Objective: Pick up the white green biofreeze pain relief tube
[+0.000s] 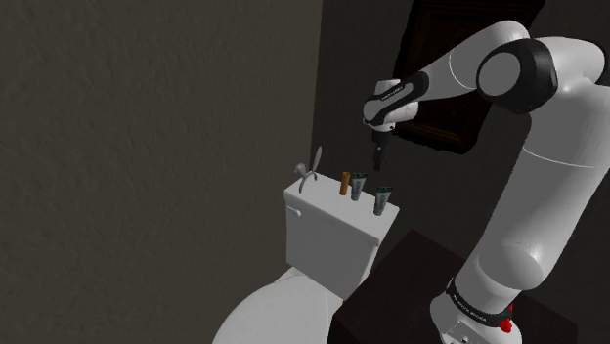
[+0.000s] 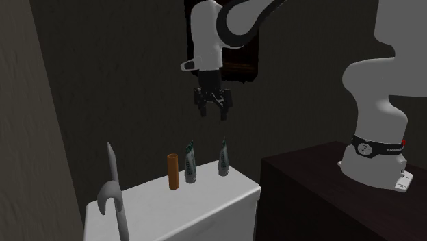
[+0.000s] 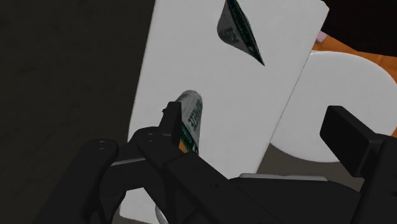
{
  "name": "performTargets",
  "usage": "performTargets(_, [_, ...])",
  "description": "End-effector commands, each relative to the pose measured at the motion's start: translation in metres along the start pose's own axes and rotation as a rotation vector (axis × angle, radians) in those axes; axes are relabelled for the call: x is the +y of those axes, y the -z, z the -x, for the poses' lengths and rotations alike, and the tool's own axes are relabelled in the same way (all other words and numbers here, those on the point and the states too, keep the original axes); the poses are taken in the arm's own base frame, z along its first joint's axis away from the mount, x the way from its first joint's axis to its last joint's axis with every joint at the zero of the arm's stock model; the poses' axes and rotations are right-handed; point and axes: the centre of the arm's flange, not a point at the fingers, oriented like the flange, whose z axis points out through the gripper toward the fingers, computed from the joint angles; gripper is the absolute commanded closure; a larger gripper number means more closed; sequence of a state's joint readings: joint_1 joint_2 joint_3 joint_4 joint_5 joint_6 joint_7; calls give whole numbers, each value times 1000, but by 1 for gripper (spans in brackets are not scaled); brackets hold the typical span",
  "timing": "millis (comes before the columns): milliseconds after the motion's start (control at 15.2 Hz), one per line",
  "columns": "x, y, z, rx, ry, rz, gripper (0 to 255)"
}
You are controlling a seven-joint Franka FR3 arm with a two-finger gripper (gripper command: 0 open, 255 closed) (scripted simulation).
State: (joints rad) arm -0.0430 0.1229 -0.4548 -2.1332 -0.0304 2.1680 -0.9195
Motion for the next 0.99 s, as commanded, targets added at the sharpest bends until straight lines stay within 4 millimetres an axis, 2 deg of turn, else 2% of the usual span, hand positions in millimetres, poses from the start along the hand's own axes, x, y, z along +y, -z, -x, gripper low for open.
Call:
performTargets(0, [21, -20, -6, 2, 22, -3, 0])
performTargets(330, [69, -56, -34, 12, 88, -9, 0])
performTargets(858, [73, -98, -41, 12, 93, -10, 0])
performTargets(924, [73, -98, -41, 12, 93, -10, 0])
